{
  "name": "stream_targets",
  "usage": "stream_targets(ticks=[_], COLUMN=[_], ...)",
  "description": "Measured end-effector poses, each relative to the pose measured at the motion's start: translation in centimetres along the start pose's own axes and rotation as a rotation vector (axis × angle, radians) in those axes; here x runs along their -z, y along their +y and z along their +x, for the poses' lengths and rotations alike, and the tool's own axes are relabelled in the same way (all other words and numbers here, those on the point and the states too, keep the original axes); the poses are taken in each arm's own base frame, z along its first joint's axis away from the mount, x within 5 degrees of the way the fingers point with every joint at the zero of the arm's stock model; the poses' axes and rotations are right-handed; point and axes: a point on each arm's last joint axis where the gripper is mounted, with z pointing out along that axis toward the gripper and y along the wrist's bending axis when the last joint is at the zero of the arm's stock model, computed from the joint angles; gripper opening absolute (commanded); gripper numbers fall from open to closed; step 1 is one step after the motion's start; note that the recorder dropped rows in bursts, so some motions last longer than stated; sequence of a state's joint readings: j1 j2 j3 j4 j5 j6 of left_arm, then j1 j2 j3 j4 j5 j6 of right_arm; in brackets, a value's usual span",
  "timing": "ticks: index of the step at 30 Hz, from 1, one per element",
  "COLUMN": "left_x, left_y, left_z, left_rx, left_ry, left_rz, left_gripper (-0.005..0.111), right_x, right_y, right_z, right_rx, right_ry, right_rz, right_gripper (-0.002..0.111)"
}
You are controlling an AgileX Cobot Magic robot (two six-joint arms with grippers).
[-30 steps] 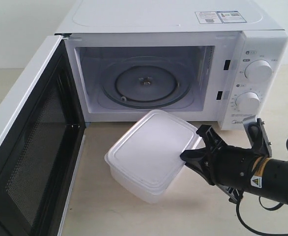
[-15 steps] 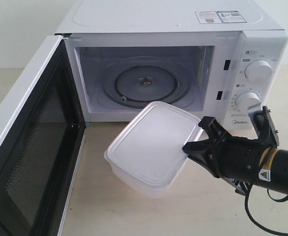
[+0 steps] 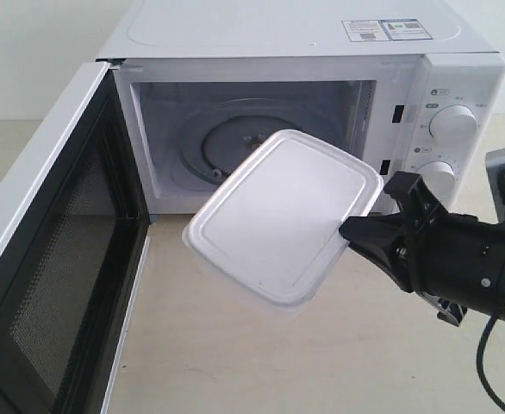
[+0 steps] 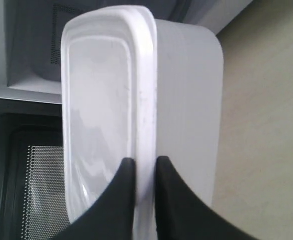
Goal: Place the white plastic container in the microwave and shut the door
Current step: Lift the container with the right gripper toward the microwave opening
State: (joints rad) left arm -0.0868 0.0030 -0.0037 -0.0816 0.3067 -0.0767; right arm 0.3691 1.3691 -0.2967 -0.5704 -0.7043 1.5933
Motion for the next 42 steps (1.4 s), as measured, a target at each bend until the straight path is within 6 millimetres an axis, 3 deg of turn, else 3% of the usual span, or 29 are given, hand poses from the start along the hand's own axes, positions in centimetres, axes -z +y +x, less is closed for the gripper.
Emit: stream_targets(ticks=[13, 19, 27, 32, 42], left_x=[0.0, 0.0, 0.0, 0.0, 0.0], left_y=[0.0, 0.0, 0.0, 0.0, 0.0], left_z=[0.0, 0.0, 0.0, 0.0, 0.0], left_rx=[0.0, 0.0, 0.0, 0.0, 0.0], left_ry=[0.0, 0.0, 0.0, 0.0, 0.0], left_rz=[0.0, 0.0, 0.0, 0.0, 0.0], left_gripper=[0.004, 0.004, 0.004, 0.004, 0.004], right_x=[2.4, 3.8, 5.5, 6.5, 6.9], right_y=[2.2, 2.2, 4.2, 4.0, 4.4], right_z=[0.3, 0.0, -1.1, -1.6, -0.1], right_rx=[0.064, 0.125, 0.186, 0.2, 0.346], right_ry=[0.013, -0.032, -0.12, -0.179, -0.167], right_rz=[-0.059, 0.047, 0.081, 0.159, 0.212], right_gripper=[0.0, 0.0, 0.0, 0.0, 0.0])
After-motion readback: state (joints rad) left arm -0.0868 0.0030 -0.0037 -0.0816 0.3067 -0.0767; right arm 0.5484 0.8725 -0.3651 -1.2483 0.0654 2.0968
